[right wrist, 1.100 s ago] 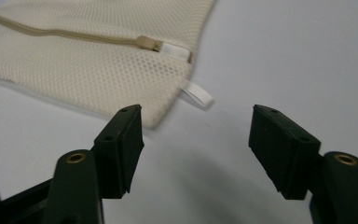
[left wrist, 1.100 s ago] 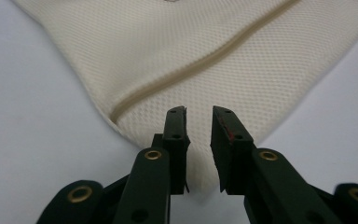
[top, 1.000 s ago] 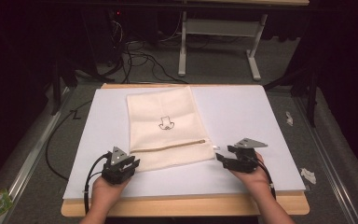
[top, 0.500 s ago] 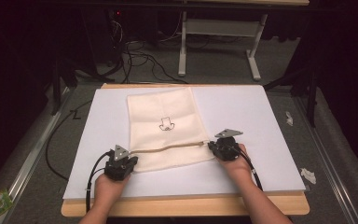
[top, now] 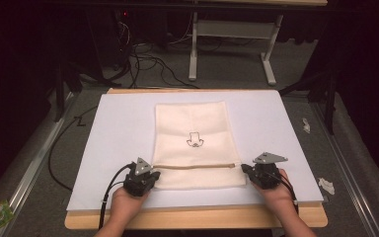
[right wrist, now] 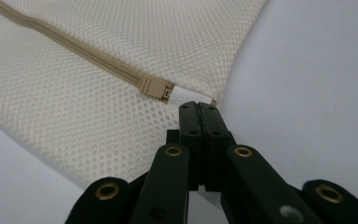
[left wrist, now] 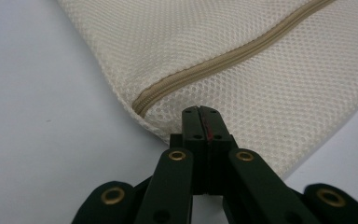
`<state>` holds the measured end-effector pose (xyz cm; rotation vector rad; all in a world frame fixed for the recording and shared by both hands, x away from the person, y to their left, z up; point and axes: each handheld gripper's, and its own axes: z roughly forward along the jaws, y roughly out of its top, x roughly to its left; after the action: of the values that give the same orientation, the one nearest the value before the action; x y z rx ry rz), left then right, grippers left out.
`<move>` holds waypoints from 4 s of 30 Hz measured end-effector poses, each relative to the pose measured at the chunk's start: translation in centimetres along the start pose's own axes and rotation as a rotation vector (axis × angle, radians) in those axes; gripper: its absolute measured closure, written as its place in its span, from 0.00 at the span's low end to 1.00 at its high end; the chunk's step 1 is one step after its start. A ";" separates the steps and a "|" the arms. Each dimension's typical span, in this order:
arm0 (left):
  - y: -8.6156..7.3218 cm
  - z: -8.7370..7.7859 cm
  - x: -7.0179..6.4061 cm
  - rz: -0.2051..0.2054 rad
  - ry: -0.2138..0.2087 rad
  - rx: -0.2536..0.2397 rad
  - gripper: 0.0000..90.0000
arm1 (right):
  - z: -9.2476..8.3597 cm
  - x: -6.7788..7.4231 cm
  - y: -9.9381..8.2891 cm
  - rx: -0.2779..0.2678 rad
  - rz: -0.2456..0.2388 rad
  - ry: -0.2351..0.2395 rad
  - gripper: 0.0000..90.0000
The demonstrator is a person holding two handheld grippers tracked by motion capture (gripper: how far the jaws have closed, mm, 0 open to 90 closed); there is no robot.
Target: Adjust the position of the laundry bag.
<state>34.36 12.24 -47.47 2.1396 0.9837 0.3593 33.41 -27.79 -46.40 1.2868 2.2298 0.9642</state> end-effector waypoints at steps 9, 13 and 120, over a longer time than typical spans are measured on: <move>0.1 0.0 -3.3 0.074 -0.083 -0.002 1.00 | -3.9 -0.5 -3.3 0.013 0.012 -0.013 1.00; 0.2 -0.1 -3.6 0.072 -0.078 -0.026 0.95 | -5.0 -0.9 -4.0 -0.016 0.048 0.000 0.94; 10.1 11.7 -17.3 -0.044 -0.353 -0.132 0.84 | -4.3 -1.5 -2.2 -0.090 -0.002 0.037 0.95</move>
<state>34.32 -10.91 -47.29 1.9707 0.7791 0.0200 30.18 -31.46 -45.11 1.2362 2.1882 1.0829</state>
